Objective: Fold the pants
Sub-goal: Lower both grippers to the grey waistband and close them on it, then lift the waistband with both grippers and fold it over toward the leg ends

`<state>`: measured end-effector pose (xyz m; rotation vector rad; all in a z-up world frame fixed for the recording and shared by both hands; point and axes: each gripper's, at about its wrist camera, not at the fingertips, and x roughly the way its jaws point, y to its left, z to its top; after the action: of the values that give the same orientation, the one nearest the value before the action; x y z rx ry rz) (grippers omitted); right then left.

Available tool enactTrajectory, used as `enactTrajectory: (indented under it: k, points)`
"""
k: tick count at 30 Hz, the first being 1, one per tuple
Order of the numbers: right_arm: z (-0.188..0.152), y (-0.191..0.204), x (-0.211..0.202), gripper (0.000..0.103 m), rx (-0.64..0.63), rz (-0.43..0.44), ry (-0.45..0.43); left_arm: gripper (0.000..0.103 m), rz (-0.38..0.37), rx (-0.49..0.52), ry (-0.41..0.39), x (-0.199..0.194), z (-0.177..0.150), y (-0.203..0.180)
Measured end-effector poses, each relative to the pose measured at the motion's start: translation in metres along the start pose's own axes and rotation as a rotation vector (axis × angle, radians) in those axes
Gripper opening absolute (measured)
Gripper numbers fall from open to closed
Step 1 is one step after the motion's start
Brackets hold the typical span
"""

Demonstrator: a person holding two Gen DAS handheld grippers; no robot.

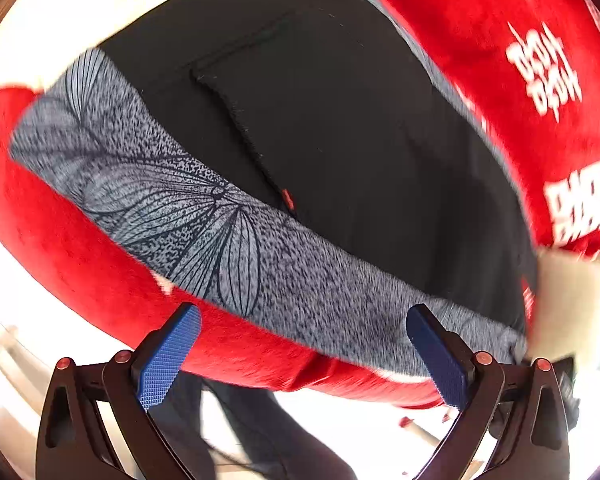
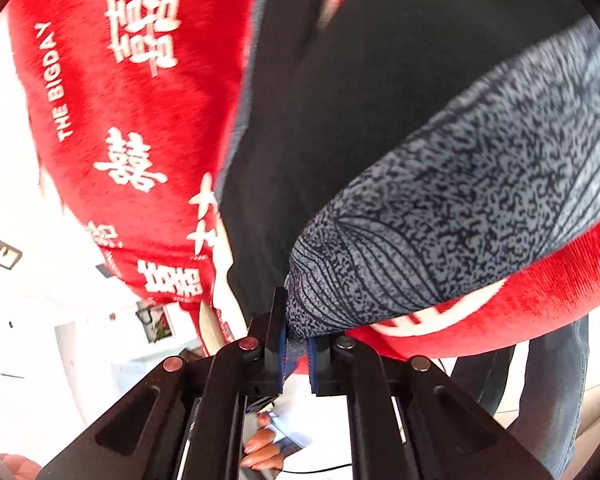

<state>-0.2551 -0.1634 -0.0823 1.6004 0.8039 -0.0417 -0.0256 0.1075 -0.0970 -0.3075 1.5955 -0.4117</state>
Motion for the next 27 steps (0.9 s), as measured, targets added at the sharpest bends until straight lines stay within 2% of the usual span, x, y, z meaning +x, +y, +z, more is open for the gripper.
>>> enactTrajectory:
  k: [3,4,5,6,7,8,10,15,21,27]
  points:
    - [0.001,0.011,-0.006,0.009,-0.022,0.009,0.027,0.103,-0.025,-0.072,-0.056,-0.002,0.008,0.008]
    - [0.003,0.013,-0.007,0.009,-0.03,0.008,0.038,0.099,-0.019,-0.084,-0.072,-0.003,0.01,0.011]
    - [0.005,0.014,-0.008,0.009,-0.039,0.007,0.048,0.079,-0.006,-0.094,-0.085,-0.005,0.013,0.012]
    - [0.006,0.015,-0.008,0.009,-0.046,0.003,0.059,0.064,0.014,-0.102,-0.087,-0.002,0.016,0.016]
    - [0.008,0.016,-0.007,0.009,-0.051,-0.002,0.069,0.042,0.005,-0.113,-0.069,-0.001,0.019,0.021]
    - [0.011,0.019,-0.004,0.009,-0.053,-0.008,0.077,0.031,-0.01,-0.123,-0.072,-0.002,0.02,0.023]
    - [0.013,0.022,-0.001,0.009,-0.073,-0.037,0.099,0.025,0.003,-0.108,-0.097,-0.016,0.021,0.022]
    - [0.026,0.054,-0.009,0.009,-0.2,-0.091,0.101,0.025,0.029,0.017,-0.139,-0.06,0.027,-0.018]
    - [0.077,0.115,-0.007,0.009,-0.359,-0.125,0.066,0.026,0.011,0.143,-0.161,-0.071,0.089,-0.071]
    - [0.155,0.152,0.035,0.011,-0.402,-0.182,0.034,0.026,0.039,0.218,-0.194,-0.039,0.16,-0.105]
